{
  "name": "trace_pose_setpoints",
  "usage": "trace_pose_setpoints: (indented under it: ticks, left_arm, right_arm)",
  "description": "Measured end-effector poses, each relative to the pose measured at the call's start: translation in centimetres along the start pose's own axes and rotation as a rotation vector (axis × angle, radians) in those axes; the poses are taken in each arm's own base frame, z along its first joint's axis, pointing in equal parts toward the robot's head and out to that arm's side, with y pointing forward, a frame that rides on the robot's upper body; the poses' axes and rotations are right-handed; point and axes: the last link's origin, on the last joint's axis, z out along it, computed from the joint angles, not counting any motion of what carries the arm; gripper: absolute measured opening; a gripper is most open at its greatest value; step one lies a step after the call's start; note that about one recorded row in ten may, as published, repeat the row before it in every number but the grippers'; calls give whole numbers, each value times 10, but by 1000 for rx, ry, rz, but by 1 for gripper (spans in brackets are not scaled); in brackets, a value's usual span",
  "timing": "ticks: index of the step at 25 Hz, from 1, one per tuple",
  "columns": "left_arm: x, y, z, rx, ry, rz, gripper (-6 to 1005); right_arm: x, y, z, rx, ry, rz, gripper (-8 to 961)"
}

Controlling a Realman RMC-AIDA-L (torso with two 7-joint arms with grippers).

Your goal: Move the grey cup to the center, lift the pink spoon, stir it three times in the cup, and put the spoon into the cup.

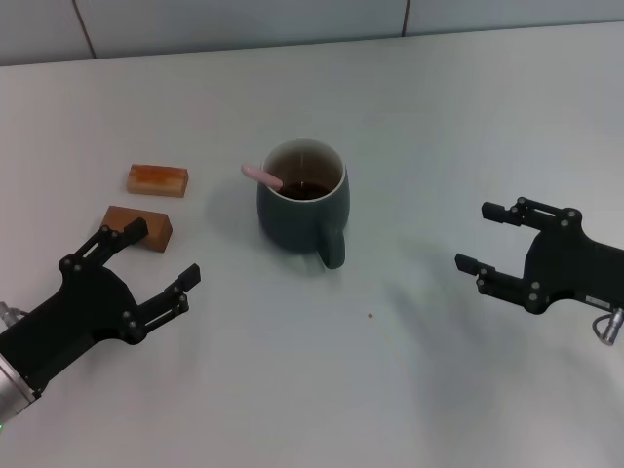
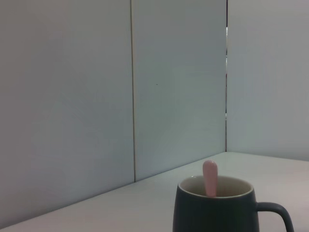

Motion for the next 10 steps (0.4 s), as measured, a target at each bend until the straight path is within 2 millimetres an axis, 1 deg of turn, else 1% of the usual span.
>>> trace_pose_setpoints:
  ticks: [10]
  left_arm:
    - [-3, 3, -3, -6, -16, 2, 859]
  right_arm:
    - [4, 7, -2, -30, 15, 4, 674]
